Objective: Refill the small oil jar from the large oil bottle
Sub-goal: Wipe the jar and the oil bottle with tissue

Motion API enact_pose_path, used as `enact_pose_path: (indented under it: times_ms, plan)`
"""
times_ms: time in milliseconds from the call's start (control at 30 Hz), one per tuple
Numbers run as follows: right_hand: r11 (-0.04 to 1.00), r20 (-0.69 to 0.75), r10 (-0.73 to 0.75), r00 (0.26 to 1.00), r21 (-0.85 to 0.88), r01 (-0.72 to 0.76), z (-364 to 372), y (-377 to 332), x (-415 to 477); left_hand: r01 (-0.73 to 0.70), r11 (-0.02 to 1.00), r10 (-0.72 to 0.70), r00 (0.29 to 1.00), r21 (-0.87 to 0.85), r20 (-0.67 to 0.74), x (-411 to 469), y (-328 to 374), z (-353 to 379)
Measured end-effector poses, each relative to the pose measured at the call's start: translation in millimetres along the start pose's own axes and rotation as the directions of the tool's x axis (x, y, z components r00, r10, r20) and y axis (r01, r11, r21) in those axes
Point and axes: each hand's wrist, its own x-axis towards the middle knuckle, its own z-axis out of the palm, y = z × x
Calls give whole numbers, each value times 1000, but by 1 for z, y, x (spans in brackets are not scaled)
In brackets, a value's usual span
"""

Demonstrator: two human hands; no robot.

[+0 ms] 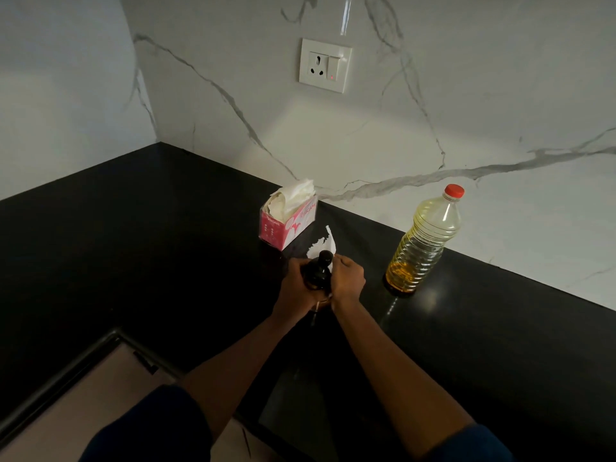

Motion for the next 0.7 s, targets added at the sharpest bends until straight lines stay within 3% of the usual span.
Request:
enact_pose_path:
  times_ms: [67,200,267,433,500,600,700]
  plan:
    - [999,-24,-17,1000,35,18,1,5,-8,-60,997,62,998,57,-24,3,3,0]
    - [995,-82,-59,995,73,65,0,22,-30,-183,926,207,977,330,-41,9,-6,5]
    - [997,-88,-69,994,38,72,0,26,-32,-160,905,186,982,395,-27,8,-7,5]
    - [999,-68,-32,997,8,33,-4,10,-18,-110,912,150,986,395,-73,7,2,7]
    - [1000,-42,-16,999,9,16,-5,4,-11,-118,952,148,985,282,-86,4,7,7]
    - [999,-7,15,1000,39,-15,-4,3,-8,-29,996,35,997,81,-69,3,11,7]
    - [1000,0,6,1000,23,-6,-4,8,-16,45,997,-41,997,56,-70,3,10,8]
